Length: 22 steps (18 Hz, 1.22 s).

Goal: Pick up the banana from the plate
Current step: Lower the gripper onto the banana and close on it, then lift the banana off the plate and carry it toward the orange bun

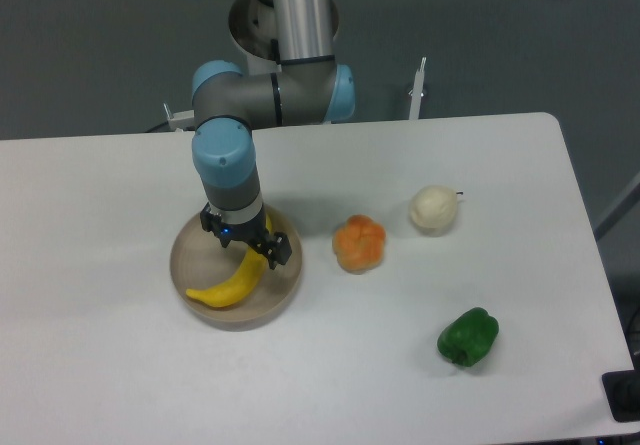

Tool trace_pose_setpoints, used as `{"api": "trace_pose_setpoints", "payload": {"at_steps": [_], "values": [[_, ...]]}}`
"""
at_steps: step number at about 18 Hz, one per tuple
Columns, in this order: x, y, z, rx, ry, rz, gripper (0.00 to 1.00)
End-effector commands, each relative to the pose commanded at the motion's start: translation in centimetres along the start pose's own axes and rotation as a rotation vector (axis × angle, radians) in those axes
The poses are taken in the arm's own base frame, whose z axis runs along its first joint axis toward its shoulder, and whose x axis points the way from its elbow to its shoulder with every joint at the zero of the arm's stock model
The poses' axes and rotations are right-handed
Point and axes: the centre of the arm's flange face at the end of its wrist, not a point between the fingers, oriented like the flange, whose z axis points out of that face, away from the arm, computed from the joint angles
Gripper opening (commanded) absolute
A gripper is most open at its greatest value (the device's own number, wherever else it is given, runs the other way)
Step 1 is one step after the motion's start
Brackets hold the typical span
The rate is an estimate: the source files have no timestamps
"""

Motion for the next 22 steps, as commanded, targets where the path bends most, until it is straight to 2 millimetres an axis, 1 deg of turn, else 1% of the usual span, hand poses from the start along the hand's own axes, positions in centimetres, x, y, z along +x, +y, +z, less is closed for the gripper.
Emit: {"api": "trace_pose_setpoints", "payload": {"at_steps": [1, 2, 4, 5, 8, 9, 10, 11, 12, 13, 16, 19, 21, 22], "values": [[0.0, 0.0, 0.1, -0.001, 0.001, 0.000, 0.94], [0.0, 0.0, 0.2, -0.002, 0.002, 0.000, 0.89], [0.0, 0.0, 0.2, -0.002, 0.002, 0.002, 0.77], [0.0, 0.0, 0.1, -0.001, 0.001, 0.002, 0.67], [-0.1, -0.1, 0.1, -0.002, 0.000, 0.008, 0.52], [-0.1, -0.1, 0.0, 0.001, -0.001, 0.008, 0.45], [-0.1, -0.1, 0.0, 0.001, -0.001, 0.008, 0.43], [-0.1, -0.2, -0.1, 0.002, -0.003, 0.006, 0.38], [-0.1, -0.2, -0.2, 0.003, -0.004, 0.006, 0.36], [-0.2, -0.1, -0.2, 0.003, -0.004, 0.006, 0.35], [-0.5, -0.4, -1.1, 0.018, -0.015, 0.009, 0.33], [-0.9, -0.7, -1.8, 0.031, -0.022, 0.005, 0.32], [-2.3, -1.5, -3.6, 0.058, -0.044, -0.002, 0.32], [-3.5, -1.4, -4.8, 0.072, -0.058, -0.007, 0.32]]}}
